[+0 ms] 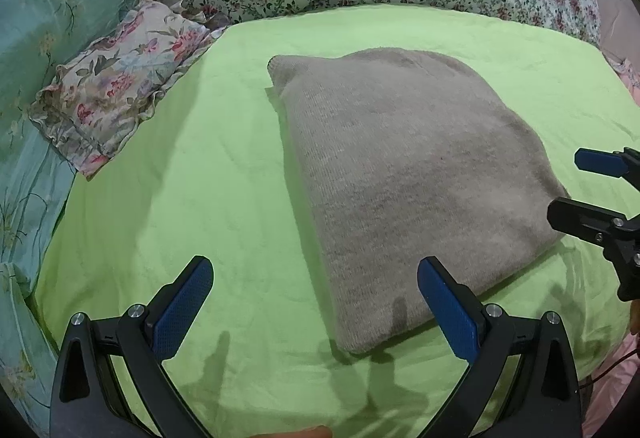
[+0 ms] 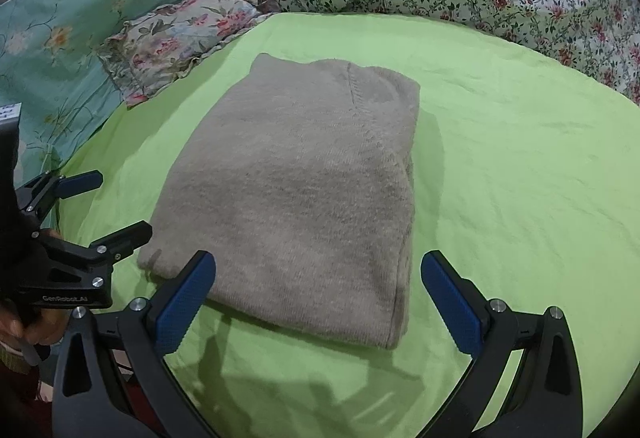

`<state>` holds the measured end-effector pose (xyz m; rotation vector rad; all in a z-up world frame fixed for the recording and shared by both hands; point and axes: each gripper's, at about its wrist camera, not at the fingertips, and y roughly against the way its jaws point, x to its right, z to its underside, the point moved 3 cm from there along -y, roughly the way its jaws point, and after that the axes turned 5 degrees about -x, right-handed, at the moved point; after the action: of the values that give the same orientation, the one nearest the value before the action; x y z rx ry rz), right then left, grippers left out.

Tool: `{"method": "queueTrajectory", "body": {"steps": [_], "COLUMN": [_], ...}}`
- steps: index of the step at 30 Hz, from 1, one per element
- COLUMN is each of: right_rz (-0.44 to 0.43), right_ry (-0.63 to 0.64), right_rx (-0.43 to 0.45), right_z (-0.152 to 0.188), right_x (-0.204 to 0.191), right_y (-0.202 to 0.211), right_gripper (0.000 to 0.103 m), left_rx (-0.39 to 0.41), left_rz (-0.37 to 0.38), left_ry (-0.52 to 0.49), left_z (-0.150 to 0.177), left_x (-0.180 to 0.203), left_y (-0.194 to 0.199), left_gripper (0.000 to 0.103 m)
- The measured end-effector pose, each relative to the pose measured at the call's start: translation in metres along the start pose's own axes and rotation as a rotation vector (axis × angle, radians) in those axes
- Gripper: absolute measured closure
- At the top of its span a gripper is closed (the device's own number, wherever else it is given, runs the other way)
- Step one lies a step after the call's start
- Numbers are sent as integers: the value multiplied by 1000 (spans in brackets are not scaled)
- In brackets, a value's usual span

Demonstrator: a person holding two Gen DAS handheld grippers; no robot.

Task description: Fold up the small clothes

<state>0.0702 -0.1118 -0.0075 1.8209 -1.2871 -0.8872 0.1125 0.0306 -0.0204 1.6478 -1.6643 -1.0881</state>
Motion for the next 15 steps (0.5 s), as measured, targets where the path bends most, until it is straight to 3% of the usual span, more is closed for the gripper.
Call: {"method": "queueTrajectory", "body": {"steps": [15], "right_rz": [-9], "right_ry": [19], "right_rx": [-17], "right_z": [-12], "right_x": [-11], "right_y": [-14], "right_gripper": [1], "left_rx": [-1], "left_rz": [19], "left_ry": [5], "left_z": [-11], "left_x": [-1], "left_y": [-6], "left_gripper": [1]}}
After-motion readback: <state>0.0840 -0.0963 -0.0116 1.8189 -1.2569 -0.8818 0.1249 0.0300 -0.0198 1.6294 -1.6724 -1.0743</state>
